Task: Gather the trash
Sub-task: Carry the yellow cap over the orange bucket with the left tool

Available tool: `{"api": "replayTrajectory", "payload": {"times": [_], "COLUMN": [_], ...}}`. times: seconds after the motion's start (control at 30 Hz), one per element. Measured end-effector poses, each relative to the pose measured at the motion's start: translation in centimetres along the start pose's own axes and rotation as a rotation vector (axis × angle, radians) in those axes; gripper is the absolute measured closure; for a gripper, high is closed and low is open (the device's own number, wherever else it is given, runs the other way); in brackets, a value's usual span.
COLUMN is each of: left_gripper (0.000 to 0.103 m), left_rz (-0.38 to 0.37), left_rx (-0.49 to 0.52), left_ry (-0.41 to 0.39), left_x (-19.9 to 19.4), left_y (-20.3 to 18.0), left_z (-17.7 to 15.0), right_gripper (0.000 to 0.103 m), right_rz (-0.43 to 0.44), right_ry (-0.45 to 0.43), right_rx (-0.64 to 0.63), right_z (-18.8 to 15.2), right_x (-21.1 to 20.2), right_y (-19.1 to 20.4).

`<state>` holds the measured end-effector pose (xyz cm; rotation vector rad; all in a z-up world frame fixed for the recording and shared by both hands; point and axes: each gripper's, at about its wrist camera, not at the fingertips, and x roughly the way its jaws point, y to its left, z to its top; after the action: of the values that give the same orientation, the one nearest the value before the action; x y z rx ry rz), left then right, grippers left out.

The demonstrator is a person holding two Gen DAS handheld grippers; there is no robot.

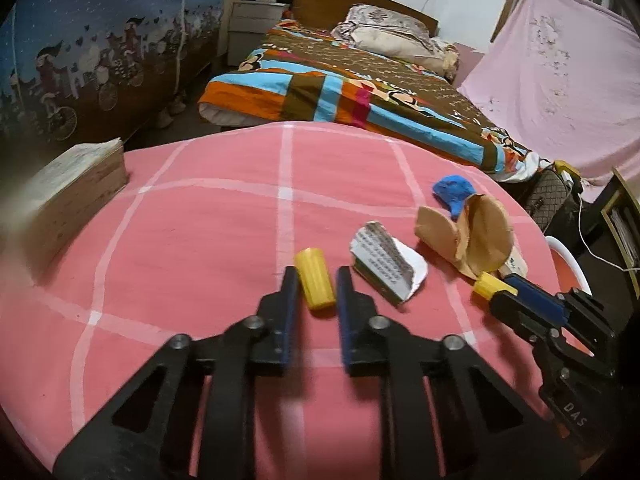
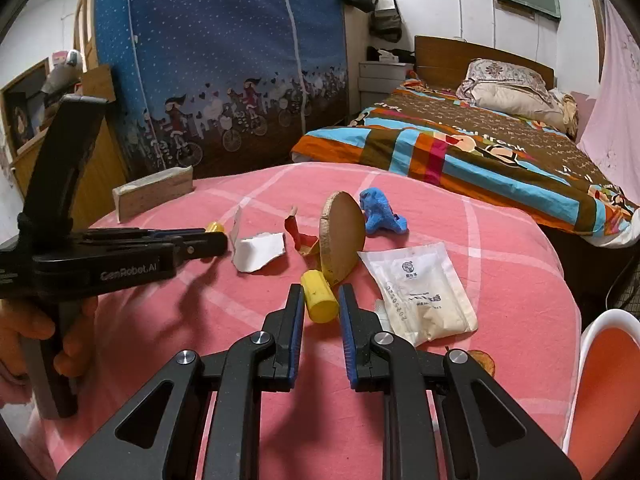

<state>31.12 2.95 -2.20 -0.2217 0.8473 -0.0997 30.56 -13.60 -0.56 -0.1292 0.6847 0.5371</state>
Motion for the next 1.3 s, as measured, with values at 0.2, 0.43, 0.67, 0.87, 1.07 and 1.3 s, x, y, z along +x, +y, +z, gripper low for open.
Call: {"api": "replayTrajectory", "payload": {"times": [0.2,0.43,0.67,0.87,1.07,1.3], "left_gripper": [0.103,0.103,0.103,0.103,0.103,0.103], "left_rz": [-0.031,-0.086,-0.138,-0.217,-0.311,-0.405], "left_rx": [0.007,0.099,0.242,0.348,0.423,0.502], "left_ry": [-0.041,-0.273,-0.480,-0.584,-0.591,-0.547], "left_x": [-1.5,-6.4,-10.4,-12.1,-11.9,-10.5], "left_y": [-0.1,-2.8,-6.6,-10.4,-14.6,-20.1], "left_z": [-0.8,-2.3,-2.7,-3.0,-3.3,-4.3], "right_gripper": [0.088,0.088,0.088,0.088,0.088,0.088], "right_rz": [-0.014,-0.026,-0.077,-0.173,-0.285,-0.404], "right_ry": [-0.050,-0.215,-0.438,-0.616,-0.677,-0.673], "right_rx": [-0.019,0.001,0.031,0.089,0.167,0.247], "right_z": [-0.2,-0.8,-1.5,-2.4,-3.6,-5.5], "right_x": [-1.0,-4.3,-9.3,-13.8,-17.0,-19.3], "right_y": [0.3,0.0,-1.0,-3.1,-6.5,-10.4]}}
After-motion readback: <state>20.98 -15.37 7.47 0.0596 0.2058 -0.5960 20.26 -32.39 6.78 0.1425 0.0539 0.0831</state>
